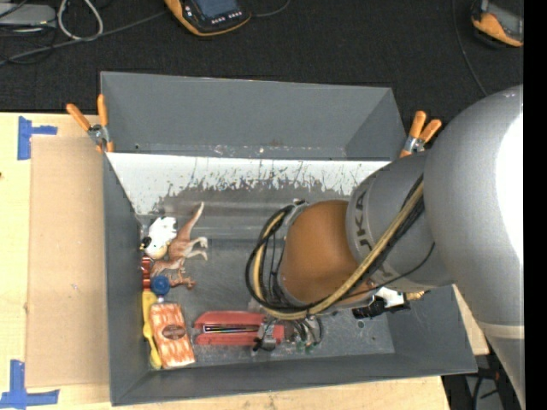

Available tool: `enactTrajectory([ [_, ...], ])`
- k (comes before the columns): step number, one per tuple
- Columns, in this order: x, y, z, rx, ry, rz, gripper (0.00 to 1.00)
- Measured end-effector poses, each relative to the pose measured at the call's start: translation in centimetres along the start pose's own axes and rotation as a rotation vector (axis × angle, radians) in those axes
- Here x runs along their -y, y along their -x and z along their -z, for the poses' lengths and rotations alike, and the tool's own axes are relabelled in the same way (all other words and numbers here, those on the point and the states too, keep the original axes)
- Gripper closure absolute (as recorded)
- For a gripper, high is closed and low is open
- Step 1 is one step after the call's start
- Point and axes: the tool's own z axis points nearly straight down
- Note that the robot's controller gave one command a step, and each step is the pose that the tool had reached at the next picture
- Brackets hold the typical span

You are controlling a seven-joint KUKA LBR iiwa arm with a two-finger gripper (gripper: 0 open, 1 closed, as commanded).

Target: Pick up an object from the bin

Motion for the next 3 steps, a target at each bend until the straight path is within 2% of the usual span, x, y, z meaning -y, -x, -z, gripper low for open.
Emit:
enactTrajectory([
  [1, 0.4, 0.2, 8.2, -0.005, -0.001, 0.013, 0.0],
  [2, 0.9, 0.5, 15.7, -0.005, -0.001, 0.022, 0.0],
  [3, 0.2, 0.4, 11.6, 0.003, 0.001, -0.003, 0.0],
])
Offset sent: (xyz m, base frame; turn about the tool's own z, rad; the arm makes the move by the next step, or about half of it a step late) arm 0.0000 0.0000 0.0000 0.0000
